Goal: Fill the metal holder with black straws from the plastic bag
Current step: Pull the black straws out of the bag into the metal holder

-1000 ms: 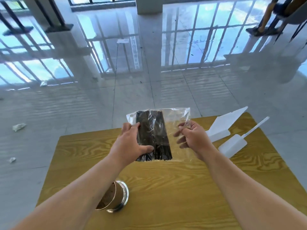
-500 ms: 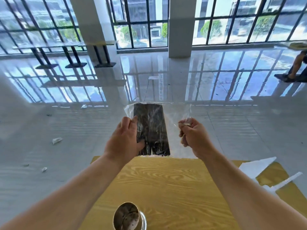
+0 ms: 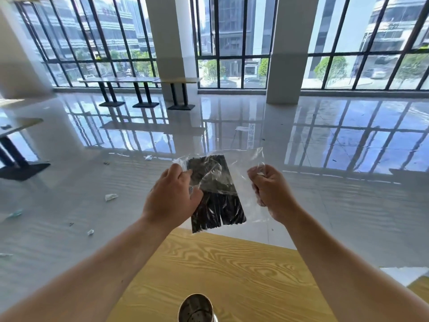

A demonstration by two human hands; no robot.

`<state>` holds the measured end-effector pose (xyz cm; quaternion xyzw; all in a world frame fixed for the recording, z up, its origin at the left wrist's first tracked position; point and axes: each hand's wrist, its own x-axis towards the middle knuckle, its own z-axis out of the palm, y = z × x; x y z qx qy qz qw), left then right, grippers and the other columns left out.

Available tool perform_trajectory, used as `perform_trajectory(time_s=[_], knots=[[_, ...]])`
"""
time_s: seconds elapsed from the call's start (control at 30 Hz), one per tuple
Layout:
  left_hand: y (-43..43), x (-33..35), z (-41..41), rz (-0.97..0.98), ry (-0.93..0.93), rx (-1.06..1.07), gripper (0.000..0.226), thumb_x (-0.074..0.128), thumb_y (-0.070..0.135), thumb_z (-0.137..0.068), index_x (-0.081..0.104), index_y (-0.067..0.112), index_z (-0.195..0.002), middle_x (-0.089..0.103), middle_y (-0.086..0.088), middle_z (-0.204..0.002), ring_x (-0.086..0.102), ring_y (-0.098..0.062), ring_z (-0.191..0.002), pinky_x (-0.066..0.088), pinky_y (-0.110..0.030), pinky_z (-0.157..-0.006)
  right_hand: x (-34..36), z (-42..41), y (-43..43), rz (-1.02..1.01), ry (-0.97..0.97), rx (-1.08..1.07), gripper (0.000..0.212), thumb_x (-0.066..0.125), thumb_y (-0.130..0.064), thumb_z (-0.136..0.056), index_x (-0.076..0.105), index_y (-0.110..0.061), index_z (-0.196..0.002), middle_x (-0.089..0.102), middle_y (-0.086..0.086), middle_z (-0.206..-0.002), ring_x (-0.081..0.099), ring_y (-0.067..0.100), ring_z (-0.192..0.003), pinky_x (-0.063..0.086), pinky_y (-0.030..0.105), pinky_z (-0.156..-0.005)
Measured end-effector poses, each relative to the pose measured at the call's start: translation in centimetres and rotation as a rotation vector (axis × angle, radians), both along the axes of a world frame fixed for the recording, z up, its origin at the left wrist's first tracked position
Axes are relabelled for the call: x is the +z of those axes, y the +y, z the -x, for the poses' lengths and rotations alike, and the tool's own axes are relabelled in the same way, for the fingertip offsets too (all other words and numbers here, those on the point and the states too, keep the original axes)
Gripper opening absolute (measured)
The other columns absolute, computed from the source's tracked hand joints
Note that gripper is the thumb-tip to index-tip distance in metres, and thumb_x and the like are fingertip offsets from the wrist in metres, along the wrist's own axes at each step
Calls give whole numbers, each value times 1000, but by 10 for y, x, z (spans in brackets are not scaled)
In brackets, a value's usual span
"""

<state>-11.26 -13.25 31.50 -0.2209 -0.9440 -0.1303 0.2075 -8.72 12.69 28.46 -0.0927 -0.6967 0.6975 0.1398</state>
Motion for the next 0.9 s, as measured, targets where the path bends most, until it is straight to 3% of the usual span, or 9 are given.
perform_trajectory(time_s=[0.17, 0.33, 0.57, 0.77, 0.83, 0.9], knots=[[-19, -1, 2, 7, -2, 12, 41, 51, 35, -100, 76, 3, -111, 60, -8, -103, 64, -31, -101, 61, -48, -85, 9, 5, -20, -26, -8, 41, 13, 61, -10, -109, 67, -11, -98, 43, 3, -64, 32, 8, -45, 28, 20, -37], [-37, -7, 14, -83, -9, -25, 20, 62, 21, -98, 73, 6, -91, 60, -7, -90, 65, -33, -87, 55, -42, -75, 22, 3, -38, -104, -39, 66, 13, 60, -7, -108, 63, -6, -96, 40, 2, -62, 29, 11, -49, 23, 20, -35], [-57, -2, 39, -233, -51, -128, 23, 59, 22, -100, 65, 10, -81, 53, 0, -81, 54, -25, -74, 44, -36, -67, 47, -7, -38, -236, -95, 39, 15, 64, -16, -107, 66, -8, -95, 45, -10, -50, 29, 7, -41, 25, 20, -37], [-71, 0, 73, -397, -159, -126, 29, 53, 25, -98, 58, 12, -73, 53, 2, -76, 53, -26, -70, 37, -35, -64, 71, -17, -38, -276, -107, -7, 43, 67, -49, -101, 74, -7, -100, 39, -8, -51, 24, 8, -43, 23, 18, -41], [-74, 1, 82, -420, -214, -132, 33, 50, 31, -95, 63, 10, -74, 59, -2, -78, 55, -28, -73, 39, -38, -64, 81, -21, -39, -314, -117, -13, 39, 70, -46, -100, 74, -7, -97, 36, -7, -51, 23, 8, -43, 20, 19, -41], [-77, 3, 88, -458, -292, -136, 38, 43, 40, -86, 69, 14, -74, 66, -3, -79, 58, -28, -77, 43, -39, -67, 90, -24, -40, -376, -136, -11, 23, 74, -30, -102, 75, -7, -96, 36, -7, -51, 23, 7, -40, 20, 18, -39]])
